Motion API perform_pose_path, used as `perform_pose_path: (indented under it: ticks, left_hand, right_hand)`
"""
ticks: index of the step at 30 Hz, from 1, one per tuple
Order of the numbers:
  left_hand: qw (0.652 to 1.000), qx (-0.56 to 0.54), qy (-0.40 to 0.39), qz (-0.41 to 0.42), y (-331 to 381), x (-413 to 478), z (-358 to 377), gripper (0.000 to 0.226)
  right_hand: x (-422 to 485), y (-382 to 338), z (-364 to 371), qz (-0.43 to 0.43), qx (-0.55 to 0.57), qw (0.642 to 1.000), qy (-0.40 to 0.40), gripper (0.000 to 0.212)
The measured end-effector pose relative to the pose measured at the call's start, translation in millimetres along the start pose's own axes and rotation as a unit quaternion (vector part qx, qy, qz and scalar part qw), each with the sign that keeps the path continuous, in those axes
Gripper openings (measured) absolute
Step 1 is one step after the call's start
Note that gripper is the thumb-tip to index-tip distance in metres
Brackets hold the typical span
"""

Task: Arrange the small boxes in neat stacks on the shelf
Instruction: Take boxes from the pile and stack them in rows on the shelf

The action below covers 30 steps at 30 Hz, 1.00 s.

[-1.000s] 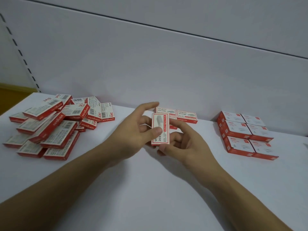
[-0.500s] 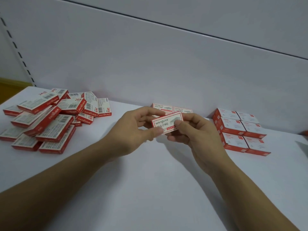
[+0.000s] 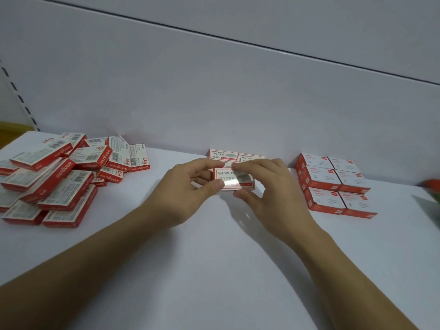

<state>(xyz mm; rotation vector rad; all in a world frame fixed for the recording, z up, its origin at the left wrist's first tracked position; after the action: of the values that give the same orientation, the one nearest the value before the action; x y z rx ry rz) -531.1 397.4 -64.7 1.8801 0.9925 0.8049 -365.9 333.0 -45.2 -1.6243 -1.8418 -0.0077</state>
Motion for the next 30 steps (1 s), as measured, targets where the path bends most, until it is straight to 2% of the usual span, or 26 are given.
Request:
perform_pose_path:
  ticks: [2, 4, 7, 11, 14, 19, 23, 24, 28, 30]
  left_hand:
    - [0.980, 0.197, -0.001, 0.037, -4.0, 1.2, -0.8, 0.040]
    - [0.923, 0.380, -0.012, 0.051, -7.3, 4.2, -3.1, 0.061]
    - [0.875, 0.483, -0.002, 0.037, -8.7, 10.8, -7.6, 0.060]
    - [0.862, 0.507, 0.003, 0.014, -8.7, 15.6, -5.8, 0.058]
    - [0.857, 0.515, -0.011, 0.014, -11.5, 15.2, -0.7, 0.059]
    - [0.846, 0.531, -0.033, 0.030, -16.6, 15.9, 3.4, 0.070]
    - [0.847, 0.529, -0.030, 0.046, -16.8, 16.3, 1.2, 0.088]
    - [0.847, 0.529, -0.032, 0.048, -16.8, 16.2, 1.1, 0.087]
    - [0.848, 0.527, -0.035, 0.053, -15.4, 15.6, 0.1, 0.062]
    - [0.845, 0.530, -0.035, 0.059, -13.3, 14.5, -1.5, 0.058]
  right_hand:
    - [3.1, 6.6, -3.4, 0.033, -0.019, 0.999, -0.002, 0.045]
    - [7.9, 21.9, -7.9, 0.090, -0.039, 0.995, -0.006, 0.044]
    - [14.7, 47.7, -9.3, 0.160, -0.056, 0.985, -0.018, 0.042]
    - [15.1, 54.5, -6.6, 0.189, -0.044, 0.981, -0.004, 0.040]
    - [17.0, 52.5, -2.1, 0.188, -0.049, 0.980, -0.027, 0.041]
    - [19.7, 50.8, 3.0, 0.183, -0.059, 0.980, -0.043, 0.034]
    - [19.3, 43.5, 2.6, 0.174, -0.066, 0.982, -0.035, 0.028]
    - [19.7, 41.8, 3.3, 0.172, -0.067, 0.982, -0.036, 0.027]
    - [21.5, 38.0, 4.9, 0.175, -0.065, 0.981, -0.046, 0.024]
    - [21.6, 35.9, 5.3, 0.184, -0.067, 0.979, -0.059, 0.024]
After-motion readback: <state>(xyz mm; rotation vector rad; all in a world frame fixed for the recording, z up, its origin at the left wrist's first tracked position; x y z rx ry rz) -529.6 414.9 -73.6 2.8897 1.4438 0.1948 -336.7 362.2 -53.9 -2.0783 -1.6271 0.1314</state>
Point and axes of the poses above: each hand's wrist, its own x-axis towards the middle knuckle, its own z-axis out of the palm, y = z × x, the point moved 3 cm from there along x, towards the middle knuckle, and after that the axes turned 8 degrees about x, right-handed, at the moved point
